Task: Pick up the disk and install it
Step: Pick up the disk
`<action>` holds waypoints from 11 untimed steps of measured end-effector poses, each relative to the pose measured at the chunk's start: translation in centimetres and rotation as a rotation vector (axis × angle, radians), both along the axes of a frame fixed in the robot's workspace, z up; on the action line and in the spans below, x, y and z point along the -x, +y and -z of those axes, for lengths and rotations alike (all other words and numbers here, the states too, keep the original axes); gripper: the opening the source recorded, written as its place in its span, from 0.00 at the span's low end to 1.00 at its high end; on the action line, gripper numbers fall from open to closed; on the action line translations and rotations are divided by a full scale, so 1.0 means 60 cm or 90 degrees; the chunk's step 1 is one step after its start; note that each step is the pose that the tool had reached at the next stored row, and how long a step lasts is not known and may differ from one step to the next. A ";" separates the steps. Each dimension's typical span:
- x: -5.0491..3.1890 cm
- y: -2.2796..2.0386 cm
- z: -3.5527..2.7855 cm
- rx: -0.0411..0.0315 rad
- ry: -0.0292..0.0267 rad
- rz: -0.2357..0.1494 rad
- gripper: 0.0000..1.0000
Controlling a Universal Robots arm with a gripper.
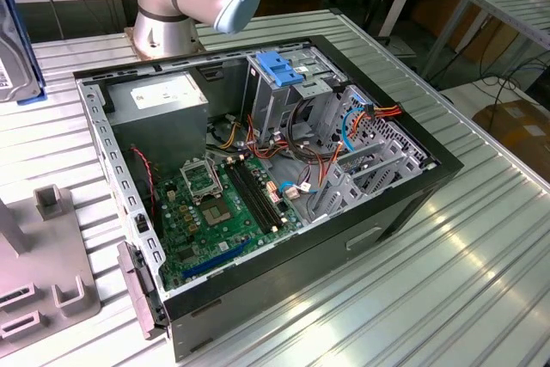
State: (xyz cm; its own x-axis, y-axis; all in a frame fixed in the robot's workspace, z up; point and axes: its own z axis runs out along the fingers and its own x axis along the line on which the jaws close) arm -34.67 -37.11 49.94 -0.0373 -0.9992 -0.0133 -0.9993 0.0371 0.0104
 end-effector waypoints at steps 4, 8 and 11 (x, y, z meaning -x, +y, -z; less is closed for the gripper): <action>-0.016 0.0000 0.000 0.0000 0.0000 0.000 0.37; -0.029 0.0000 0.000 0.0000 0.0000 0.000 0.37; -0.039 0.0000 0.000 0.0000 0.0000 0.000 0.37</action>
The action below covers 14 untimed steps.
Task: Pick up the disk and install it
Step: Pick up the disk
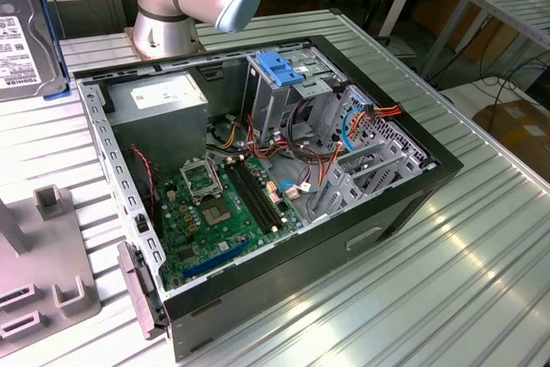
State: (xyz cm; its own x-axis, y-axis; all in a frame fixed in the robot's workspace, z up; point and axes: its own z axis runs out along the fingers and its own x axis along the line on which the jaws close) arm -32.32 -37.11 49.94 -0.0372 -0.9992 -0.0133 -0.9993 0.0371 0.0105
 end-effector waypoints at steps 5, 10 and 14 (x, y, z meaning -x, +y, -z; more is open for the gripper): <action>-0.015 0.0000 0.000 0.0000 0.0000 0.000 0.37; -0.032 0.0000 0.000 0.0000 0.0000 0.000 0.37; -0.053 0.0000 0.000 0.0000 0.0000 0.000 0.37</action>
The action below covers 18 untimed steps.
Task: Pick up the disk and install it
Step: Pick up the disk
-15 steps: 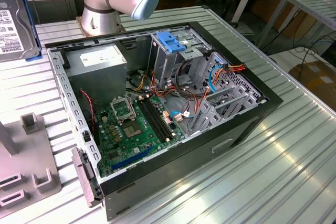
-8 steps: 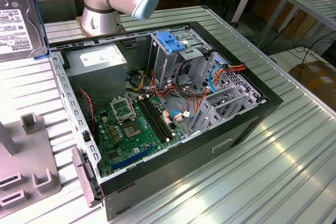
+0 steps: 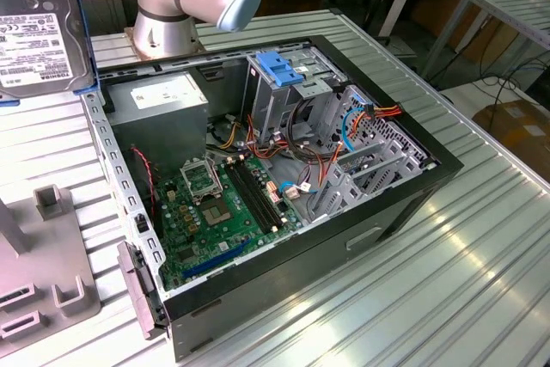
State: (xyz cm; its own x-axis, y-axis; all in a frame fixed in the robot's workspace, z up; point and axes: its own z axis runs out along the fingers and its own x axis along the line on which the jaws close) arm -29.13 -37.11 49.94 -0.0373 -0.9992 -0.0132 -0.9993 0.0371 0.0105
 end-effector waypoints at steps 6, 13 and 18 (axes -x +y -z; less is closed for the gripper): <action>-0.019 0.0000 0.000 0.0000 0.0000 0.000 0.37; -0.044 0.0000 0.000 0.0000 0.0000 0.000 0.37; -0.054 -0.0055 0.000 0.0000 0.0000 0.000 0.37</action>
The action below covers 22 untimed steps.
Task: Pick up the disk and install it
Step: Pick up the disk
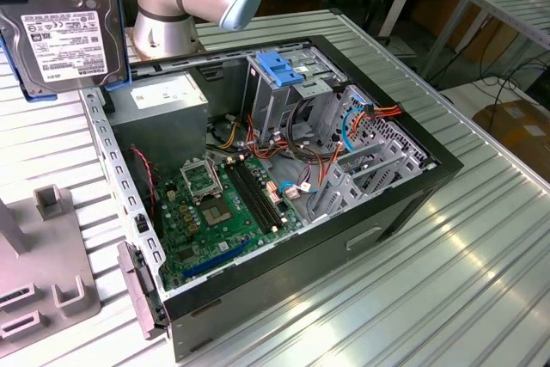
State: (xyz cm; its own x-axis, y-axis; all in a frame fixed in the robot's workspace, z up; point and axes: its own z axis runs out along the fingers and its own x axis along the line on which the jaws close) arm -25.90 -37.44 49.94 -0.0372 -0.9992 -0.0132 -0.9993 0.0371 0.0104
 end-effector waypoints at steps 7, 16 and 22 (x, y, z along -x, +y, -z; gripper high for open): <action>-0.009 -0.0106 0.000 0.0000 0.0000 0.000 0.37; -0.026 -0.0164 0.000 0.0000 0.0001 0.000 0.37; -0.058 -0.0165 0.000 0.0000 0.0000 0.000 0.37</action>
